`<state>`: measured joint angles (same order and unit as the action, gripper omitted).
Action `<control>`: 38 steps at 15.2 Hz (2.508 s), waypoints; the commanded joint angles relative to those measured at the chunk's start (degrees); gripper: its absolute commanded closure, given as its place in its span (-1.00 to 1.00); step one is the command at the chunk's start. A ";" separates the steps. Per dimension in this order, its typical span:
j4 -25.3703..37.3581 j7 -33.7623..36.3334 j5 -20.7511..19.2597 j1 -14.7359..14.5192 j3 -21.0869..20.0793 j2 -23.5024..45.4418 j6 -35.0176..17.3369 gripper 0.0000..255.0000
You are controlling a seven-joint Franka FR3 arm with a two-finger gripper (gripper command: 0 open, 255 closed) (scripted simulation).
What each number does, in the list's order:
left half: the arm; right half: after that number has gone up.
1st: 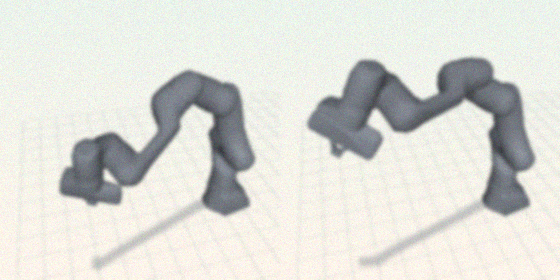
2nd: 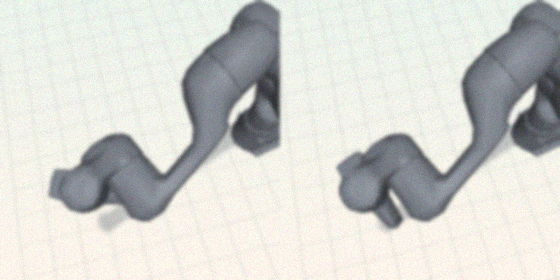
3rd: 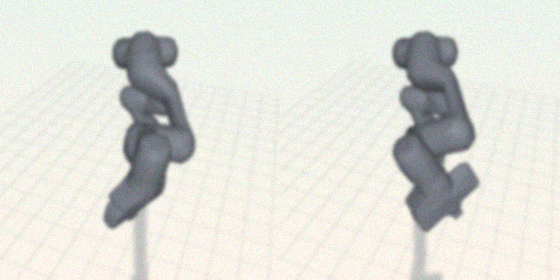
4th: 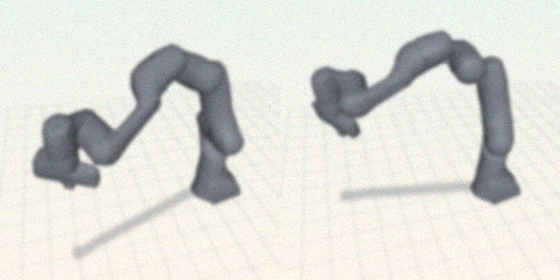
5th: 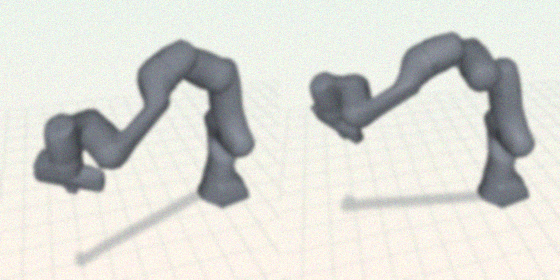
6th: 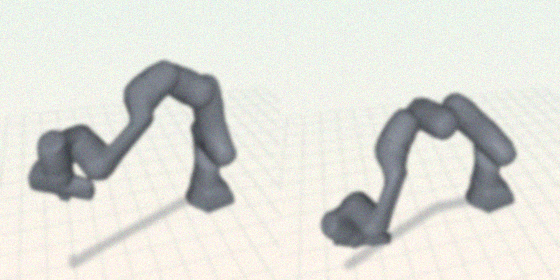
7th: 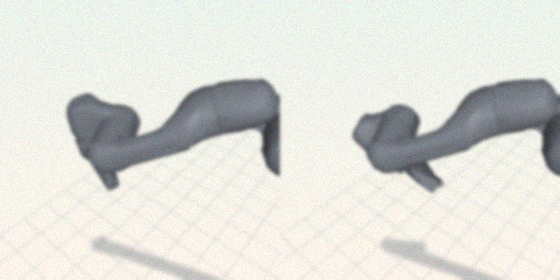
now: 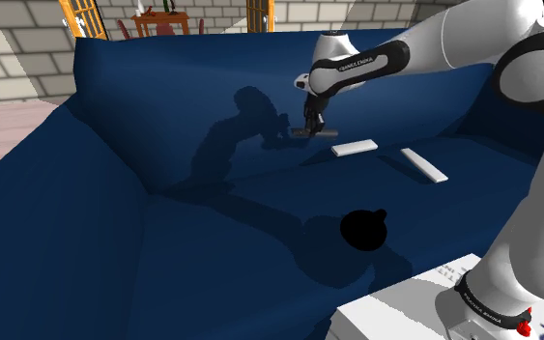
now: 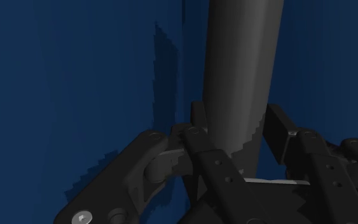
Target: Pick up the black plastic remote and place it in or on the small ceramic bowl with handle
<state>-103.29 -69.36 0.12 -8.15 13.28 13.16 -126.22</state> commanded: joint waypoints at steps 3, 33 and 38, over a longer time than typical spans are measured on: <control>2.19 -0.11 -0.17 0.04 0.10 -0.85 3.03 1.00; -53.60 26.56 -5.75 -9.67 -15.78 -59.83 8.05 1.00; -56.48 27.13 -5.78 -9.74 -16.03 -59.40 4.78 1.00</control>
<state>-159.14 -42.37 -5.64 -17.88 -2.68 -46.42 -120.62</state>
